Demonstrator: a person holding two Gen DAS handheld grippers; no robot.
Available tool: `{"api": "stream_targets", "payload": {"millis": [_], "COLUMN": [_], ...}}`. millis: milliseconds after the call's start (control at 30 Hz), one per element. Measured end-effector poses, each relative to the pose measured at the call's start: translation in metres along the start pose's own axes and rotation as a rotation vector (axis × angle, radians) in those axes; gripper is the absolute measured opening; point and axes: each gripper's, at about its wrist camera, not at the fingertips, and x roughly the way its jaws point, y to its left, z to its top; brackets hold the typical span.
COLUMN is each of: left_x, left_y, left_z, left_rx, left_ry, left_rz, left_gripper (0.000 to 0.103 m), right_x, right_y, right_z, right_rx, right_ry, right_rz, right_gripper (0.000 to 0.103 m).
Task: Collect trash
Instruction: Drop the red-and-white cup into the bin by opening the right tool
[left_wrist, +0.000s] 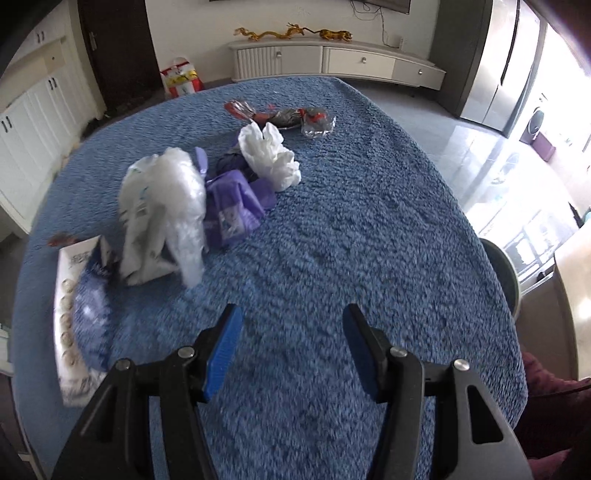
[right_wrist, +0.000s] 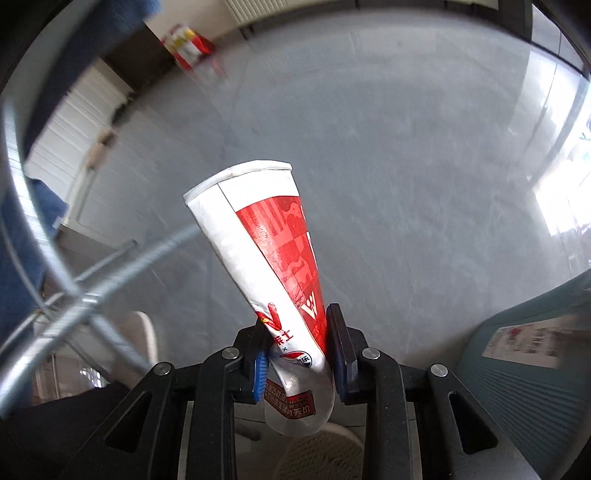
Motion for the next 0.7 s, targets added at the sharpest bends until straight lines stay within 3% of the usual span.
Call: {"api": "stream_targets", "payload": {"millis": [200,367,533,700], "left_x": [-0.023,-0.038,-0.051,-0.061], "left_y": [-0.005,-0.008,-0.010,-0.013], "left_z": [-0.016,-0.021,-0.024,-0.026], "left_rx": [0.010,0.006,0.002,0.014], "left_ry": [-0.025,-0.049,-0.073,-0.090], "left_rz": [0.043,0.037,-0.003,-0.053], "left_gripper": [0.055,0.055,0.055,0.055], "right_x": [-0.089,-0.163,-0.191,-0.181], "right_y": [-0.008,-0.037,-0.074,-0.095], "right_z": [0.008,0.000,-0.019,-0.030], "right_rx": [0.034,0.087,0.164,0.194], "right_ry": [-0.142,-0.240,-0.219,-0.157], "right_rz": [0.010,-0.056,-0.183,-0.266], "right_gripper": [0.028,0.028,0.028,0.032]}}
